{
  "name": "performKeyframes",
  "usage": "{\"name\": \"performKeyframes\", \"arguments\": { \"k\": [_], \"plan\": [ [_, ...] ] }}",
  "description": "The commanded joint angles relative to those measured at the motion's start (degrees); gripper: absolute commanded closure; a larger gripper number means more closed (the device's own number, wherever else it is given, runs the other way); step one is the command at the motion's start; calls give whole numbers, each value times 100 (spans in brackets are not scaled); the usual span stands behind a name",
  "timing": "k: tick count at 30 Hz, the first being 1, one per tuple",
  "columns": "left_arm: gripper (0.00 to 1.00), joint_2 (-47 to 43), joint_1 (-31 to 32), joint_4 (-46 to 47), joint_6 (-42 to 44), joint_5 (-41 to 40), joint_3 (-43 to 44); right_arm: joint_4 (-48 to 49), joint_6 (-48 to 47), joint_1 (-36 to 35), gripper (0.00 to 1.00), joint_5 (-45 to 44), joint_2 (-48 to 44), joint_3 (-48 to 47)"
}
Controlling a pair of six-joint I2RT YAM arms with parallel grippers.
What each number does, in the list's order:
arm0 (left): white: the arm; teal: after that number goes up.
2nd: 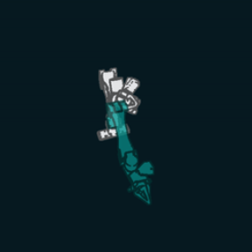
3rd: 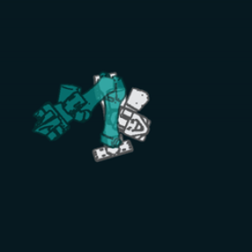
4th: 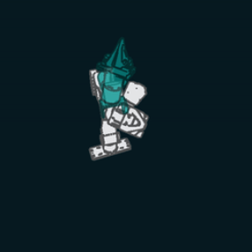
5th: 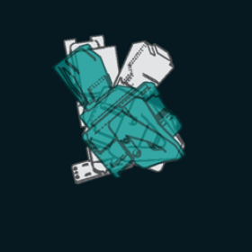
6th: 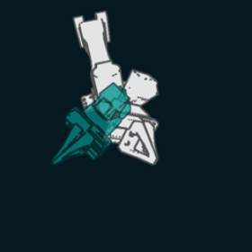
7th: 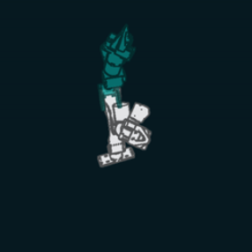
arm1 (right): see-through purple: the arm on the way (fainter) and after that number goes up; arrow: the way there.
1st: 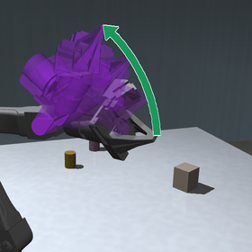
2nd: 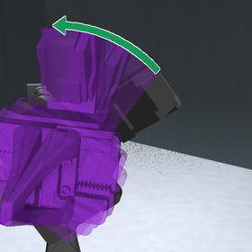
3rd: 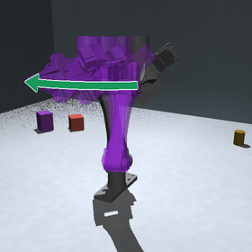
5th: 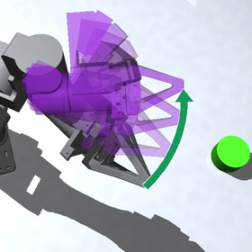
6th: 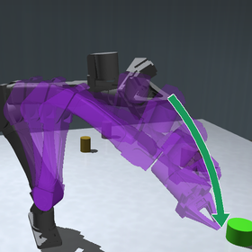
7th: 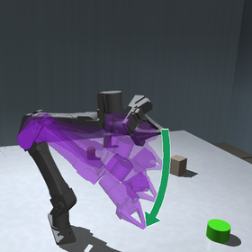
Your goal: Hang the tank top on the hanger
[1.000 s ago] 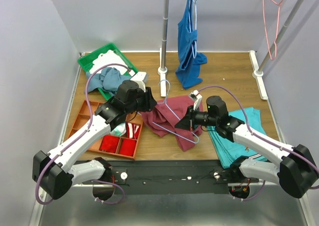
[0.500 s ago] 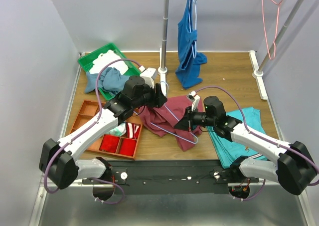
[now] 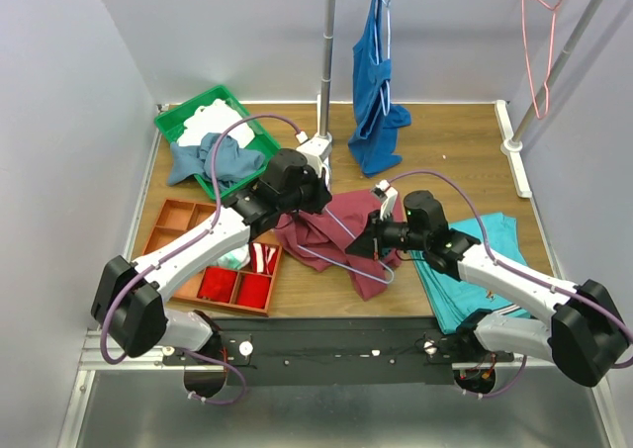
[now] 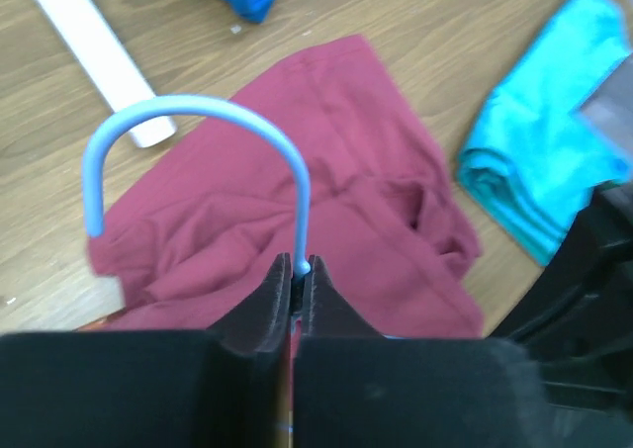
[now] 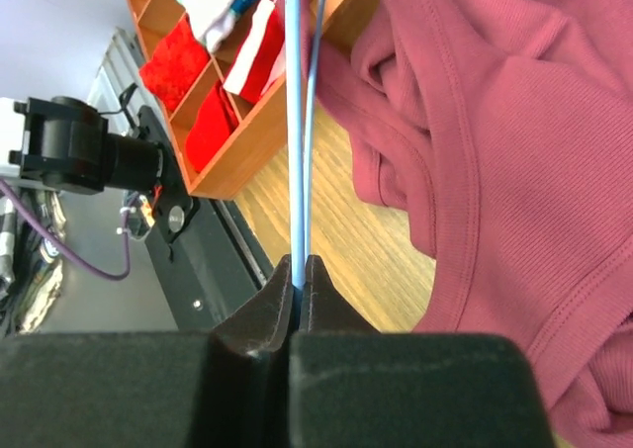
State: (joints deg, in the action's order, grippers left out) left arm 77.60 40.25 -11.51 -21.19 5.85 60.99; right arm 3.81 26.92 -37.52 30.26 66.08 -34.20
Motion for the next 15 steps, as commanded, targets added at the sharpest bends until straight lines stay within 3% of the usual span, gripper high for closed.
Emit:
{"name": "performKeyframes", "arguments": {
  "k": [1,5,8,11,15],
  "plan": [
    [100,9,115,-299,141,-540,246,-283,-81,-36,80,-617,-60,-245],
    [100,9,194,-484,221,-1312,343,-951,-55,-36,45,-1571,-358,-534],
    [100,9,194,-528,151,-1516,370,-1610,164,-36,33,-2844,-903,-746],
    [100,79,185,-537,45,-1753,440,-2243,331,-36,27,-3901,-1446,-1001],
    [100,308,194,-712,-78,-2166,685,-2693,429,-36,24,-4274,-2133,-1142]
  ]
}}
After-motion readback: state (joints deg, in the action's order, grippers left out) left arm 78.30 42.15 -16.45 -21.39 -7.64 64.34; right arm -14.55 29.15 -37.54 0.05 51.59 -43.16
